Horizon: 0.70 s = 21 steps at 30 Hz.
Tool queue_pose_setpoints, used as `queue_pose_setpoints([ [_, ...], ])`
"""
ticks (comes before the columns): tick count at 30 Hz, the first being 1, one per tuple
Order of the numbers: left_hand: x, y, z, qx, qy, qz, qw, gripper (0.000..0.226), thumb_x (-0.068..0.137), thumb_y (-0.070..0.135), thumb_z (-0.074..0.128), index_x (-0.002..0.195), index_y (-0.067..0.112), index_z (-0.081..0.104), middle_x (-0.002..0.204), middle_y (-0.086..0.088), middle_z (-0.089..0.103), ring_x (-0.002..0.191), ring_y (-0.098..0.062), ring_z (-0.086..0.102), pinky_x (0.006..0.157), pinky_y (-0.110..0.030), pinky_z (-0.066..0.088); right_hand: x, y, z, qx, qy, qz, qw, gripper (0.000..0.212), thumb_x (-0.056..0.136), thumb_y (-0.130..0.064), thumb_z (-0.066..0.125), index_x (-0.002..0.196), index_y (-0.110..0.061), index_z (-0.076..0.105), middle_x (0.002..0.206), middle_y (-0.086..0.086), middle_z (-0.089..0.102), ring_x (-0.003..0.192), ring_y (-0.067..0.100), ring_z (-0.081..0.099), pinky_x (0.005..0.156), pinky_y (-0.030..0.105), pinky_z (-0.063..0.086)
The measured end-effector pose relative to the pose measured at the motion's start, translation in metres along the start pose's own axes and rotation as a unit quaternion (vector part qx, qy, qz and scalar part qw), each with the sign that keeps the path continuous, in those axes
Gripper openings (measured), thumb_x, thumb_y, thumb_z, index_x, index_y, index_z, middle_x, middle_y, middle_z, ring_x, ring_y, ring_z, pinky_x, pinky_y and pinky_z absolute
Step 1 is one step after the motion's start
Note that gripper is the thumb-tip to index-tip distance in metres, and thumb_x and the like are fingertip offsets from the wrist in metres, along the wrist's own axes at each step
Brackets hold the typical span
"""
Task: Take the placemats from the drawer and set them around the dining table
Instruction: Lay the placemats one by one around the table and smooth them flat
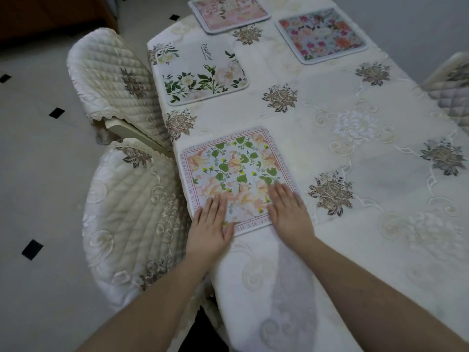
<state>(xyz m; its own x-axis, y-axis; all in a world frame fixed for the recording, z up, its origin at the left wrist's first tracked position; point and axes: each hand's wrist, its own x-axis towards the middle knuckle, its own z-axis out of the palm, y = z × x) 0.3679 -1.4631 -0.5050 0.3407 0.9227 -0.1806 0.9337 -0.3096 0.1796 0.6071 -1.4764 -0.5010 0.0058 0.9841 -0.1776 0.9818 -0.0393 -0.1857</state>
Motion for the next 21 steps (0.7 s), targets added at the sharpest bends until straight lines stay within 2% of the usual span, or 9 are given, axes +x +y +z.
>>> queue_pose_setpoints([
  [2,-0.005,-0.011,-0.003,0.005,-0.003,-0.016,1.000,0.068,0.097,0.053,0.022,0.156,0.020,0.018,0.163,0.000,0.018,0.150,-0.016,0.015,0.120,-0.037,0.005,-0.007,0.023,-0.008,-0.003,-0.012,0.010,1.000,0.061,0.101,-0.047,-0.001,0.156,-0.021,0.003,0.162,-0.004,-0.001,0.151,0.014,-0.002,0.121,0.035,-0.002],
  [4,-0.011,-0.018,-0.005,0.007,-0.022,-0.036,0.999,0.070,0.096,0.059,0.014,0.157,0.026,0.005,0.164,0.004,0.004,0.151,-0.014,0.003,0.121,-0.036,0.000,-0.014,0.039,-0.014,-0.007,-0.009,0.014,1.000,0.065,0.099,-0.048,0.000,0.156,-0.018,0.008,0.163,-0.004,0.004,0.151,0.015,0.005,0.120,0.034,0.000],
  [6,-0.011,-0.021,-0.015,0.003,-0.056,-0.051,0.997,0.071,0.092,0.065,0.006,0.154,0.032,-0.009,0.162,0.009,-0.010,0.151,-0.015,-0.005,0.122,-0.037,0.000,-0.017,0.045,-0.020,-0.015,-0.027,0.024,0.999,0.065,0.100,-0.048,0.004,0.157,-0.017,0.007,0.163,-0.003,0.004,0.151,0.015,0.007,0.120,0.032,-0.001],
  [8,-0.010,-0.021,-0.030,0.024,-0.112,-0.051,0.992,0.070,0.096,0.065,0.010,0.154,0.032,-0.012,0.162,0.009,-0.016,0.151,-0.015,-0.009,0.122,-0.039,0.001,-0.020,0.040,-0.030,-0.027,-0.054,0.044,0.997,0.061,0.103,-0.043,0.014,0.157,-0.014,0.007,0.165,0.001,0.005,0.151,0.017,0.008,0.120,0.033,0.000],
  [10,-0.009,-0.022,-0.047,0.056,-0.160,-0.058,0.984,0.070,0.100,0.059,0.018,0.156,0.026,-0.006,0.164,0.003,-0.011,0.152,-0.018,-0.003,0.122,-0.040,0.005,-0.025,0.030,-0.042,-0.024,-0.068,0.054,0.996,0.059,0.104,-0.038,0.024,0.156,-0.012,0.015,0.164,0.005,0.013,0.150,0.020,0.015,0.120,0.036,0.006],
  [13,-0.013,-0.018,-0.075,0.076,-0.211,-0.071,0.972,0.071,0.100,0.057,0.026,0.157,0.017,0.010,0.164,-0.007,0.010,0.146,-0.028,0.024,0.118,-0.044,0.022,-0.045,0.012,-0.062,0.002,-0.068,0.023,0.997,0.057,0.102,-0.039,0.034,0.153,-0.015,0.027,0.160,0.007,0.025,0.147,0.022,0.022,0.119,0.037,0.014],
  [14,-0.018,-0.014,-0.084,0.075,-0.205,-0.064,0.974,0.069,0.100,0.056,0.026,0.156,0.017,0.015,0.162,-0.008,0.020,0.143,-0.028,0.031,0.115,-0.045,0.029,-0.053,0.006,-0.067,0.007,-0.065,0.011,0.998,0.057,0.101,-0.039,0.036,0.152,-0.016,0.029,0.160,0.006,0.027,0.147,0.022,0.022,0.118,0.037,0.015],
  [16,-0.034,0.000,-0.102,0.071,-0.168,-0.047,0.982,0.067,0.101,0.056,0.024,0.155,0.017,0.020,0.159,-0.007,0.029,0.142,-0.026,0.033,0.112,-0.043,0.034,-0.069,-0.006,-0.080,0.016,-0.064,-0.006,0.998,0.057,0.100,-0.040,0.038,0.152,-0.017,0.029,0.158,0.003,0.031,0.146,0.020,0.025,0.117,0.036,0.019],
  [21,-0.075,0.028,-0.137,0.072,-0.087,-0.018,0.993,0.068,0.100,0.061,0.014,0.153,0.021,0.028,0.161,-0.002,0.025,0.149,-0.019,0.018,0.118,-0.038,0.017,-0.100,-0.032,-0.113,0.045,-0.062,-0.060,0.995,0.055,0.100,-0.031,0.038,0.153,-0.022,0.026,0.153,-0.001,0.039,0.141,0.015,0.034,0.114,0.034,0.028],
])
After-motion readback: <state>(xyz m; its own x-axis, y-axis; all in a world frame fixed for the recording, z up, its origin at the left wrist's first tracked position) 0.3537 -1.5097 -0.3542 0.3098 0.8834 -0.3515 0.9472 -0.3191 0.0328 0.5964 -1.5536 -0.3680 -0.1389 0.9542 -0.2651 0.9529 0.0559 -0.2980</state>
